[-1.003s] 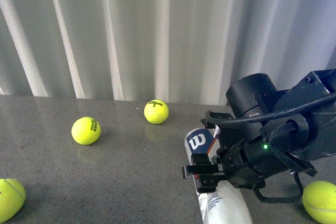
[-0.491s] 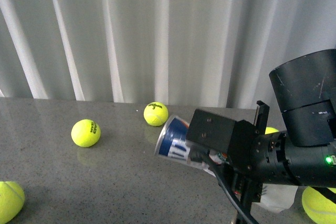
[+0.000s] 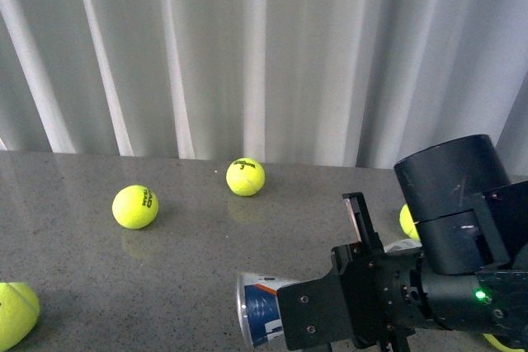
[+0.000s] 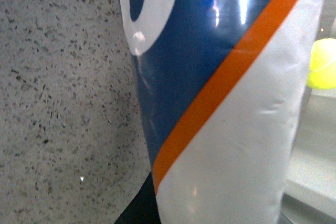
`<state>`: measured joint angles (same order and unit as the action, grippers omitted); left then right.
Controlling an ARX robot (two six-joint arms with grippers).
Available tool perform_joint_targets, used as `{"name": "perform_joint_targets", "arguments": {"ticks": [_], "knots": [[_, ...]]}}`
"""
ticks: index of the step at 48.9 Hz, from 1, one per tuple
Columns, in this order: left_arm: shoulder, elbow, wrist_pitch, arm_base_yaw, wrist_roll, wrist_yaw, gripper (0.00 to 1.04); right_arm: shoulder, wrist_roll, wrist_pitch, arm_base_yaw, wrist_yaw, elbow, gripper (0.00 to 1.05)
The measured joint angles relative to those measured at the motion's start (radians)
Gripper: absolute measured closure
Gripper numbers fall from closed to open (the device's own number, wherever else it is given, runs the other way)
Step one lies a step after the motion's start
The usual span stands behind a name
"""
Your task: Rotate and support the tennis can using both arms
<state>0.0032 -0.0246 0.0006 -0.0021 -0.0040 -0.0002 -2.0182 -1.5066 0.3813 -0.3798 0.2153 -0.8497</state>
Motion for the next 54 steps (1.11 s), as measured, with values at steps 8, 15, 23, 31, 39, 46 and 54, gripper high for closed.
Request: {"name": "perform_joint_targets", "arguments": {"ticks": [8, 15, 23, 31, 39, 46, 54], "knots": [[0.0, 0.0, 0.0, 0.0, 0.0, 0.0, 0.07, -0.048, 0.04, 0.001, -0.018, -0.006, -0.045, 0.92], [0.0, 0.0, 0.0, 0.0, 0.0, 0.0, 0.07, -0.092, 0.073, 0.003, -0.018, -0.028, -0.079, 0.92], [0.0, 0.0, 0.0, 0.0, 0.0, 0.0, 0.07, -0.115, 0.124, -0.011, -0.013, -0.022, -0.084, 0.9], [0.0, 0.0, 0.0, 0.0, 0.0, 0.0, 0.07, -0.116, 0.151, -0.007, -0.013, 0.006, -0.062, 0.59], [0.0, 0.0, 0.0, 0.0, 0.0, 0.0, 0.07, -0.115, 0.173, 0.003, -0.013, 0.025, -0.048, 0.37], [0.0, 0.0, 0.0, 0.0, 0.0, 0.0, 0.07, -0.099, 0.2, 0.002, -0.006, 0.035, -0.044, 0.14], [0.0, 0.0, 0.0, 0.0, 0.0, 0.0, 0.07, -0.033, 0.249, -0.013, 0.001, 0.069, -0.021, 0.07]]}}
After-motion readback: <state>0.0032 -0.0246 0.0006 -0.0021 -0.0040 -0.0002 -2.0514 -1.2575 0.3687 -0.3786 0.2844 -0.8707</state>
